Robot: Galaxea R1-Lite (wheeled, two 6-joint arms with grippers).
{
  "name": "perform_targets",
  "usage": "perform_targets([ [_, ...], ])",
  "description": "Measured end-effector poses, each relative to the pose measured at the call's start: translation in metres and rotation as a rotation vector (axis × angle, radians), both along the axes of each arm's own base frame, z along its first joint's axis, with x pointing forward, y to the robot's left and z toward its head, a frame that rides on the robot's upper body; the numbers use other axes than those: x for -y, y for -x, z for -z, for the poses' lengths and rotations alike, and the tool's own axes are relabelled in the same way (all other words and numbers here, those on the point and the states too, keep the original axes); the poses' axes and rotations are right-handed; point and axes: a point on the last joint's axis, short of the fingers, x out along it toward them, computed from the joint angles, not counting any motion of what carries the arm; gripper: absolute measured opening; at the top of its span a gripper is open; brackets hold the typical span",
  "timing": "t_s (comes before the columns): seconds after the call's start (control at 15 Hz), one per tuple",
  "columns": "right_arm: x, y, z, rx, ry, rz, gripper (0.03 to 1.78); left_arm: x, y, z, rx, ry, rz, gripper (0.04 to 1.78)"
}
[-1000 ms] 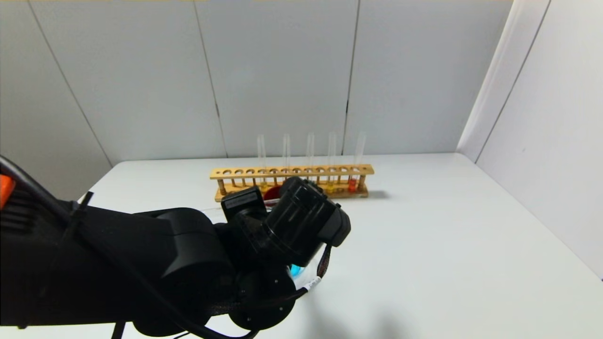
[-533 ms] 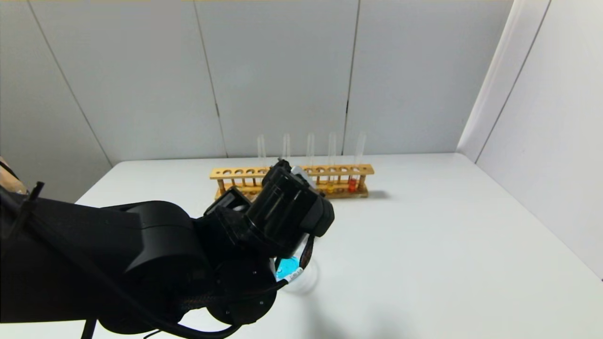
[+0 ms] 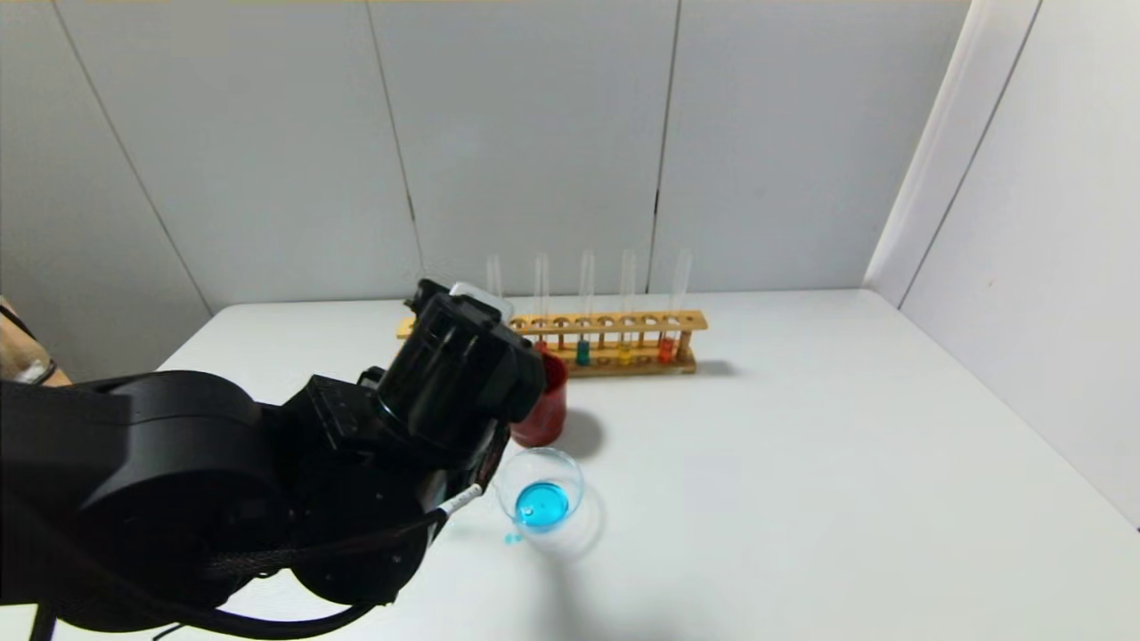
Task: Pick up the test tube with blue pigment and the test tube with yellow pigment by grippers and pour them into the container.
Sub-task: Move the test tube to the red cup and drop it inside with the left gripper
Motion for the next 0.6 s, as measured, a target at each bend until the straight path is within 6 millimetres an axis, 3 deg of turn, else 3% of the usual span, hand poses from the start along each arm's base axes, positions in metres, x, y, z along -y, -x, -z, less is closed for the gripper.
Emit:
perform_targets([
  [0.33, 0.000, 0.000, 0.000, 0.000, 0.000, 0.000, 1.74, -0.028, 0.010, -0.025, 0.074, 0.179, -0.047, 0.27],
  [0.6, 0.000, 0.000, 0.000, 0.000, 0.000, 0.000, 1.74, -0.030, 0.008, -0.032, 0.144, 0.379, -0.034, 0.27],
])
